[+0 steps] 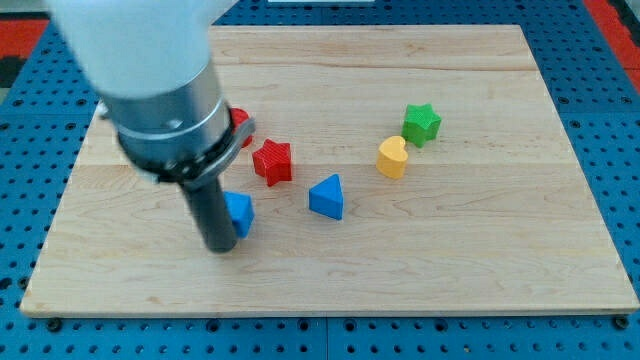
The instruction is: Push the hexagon into the red circle
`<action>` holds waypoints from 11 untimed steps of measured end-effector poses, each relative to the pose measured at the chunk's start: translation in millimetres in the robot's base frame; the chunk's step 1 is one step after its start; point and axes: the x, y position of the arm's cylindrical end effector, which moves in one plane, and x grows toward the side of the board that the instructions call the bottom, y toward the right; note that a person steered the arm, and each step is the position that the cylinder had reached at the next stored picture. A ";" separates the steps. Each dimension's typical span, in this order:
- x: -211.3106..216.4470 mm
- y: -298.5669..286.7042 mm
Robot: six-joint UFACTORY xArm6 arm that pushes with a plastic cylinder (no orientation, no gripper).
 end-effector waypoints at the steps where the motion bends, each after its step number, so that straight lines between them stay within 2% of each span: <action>1: -10.3 22.9; 2: -3.8 -49.7; 3: -88.8 -115.0; 4: -155.0 -114.1; 6: -211.1 -83.1; 7: -216.5 -34.3; 8: -181.4 -44.9; 9: -171.8 -61.5; 10: -203.6 -108.3; 11: -159.3 -113.2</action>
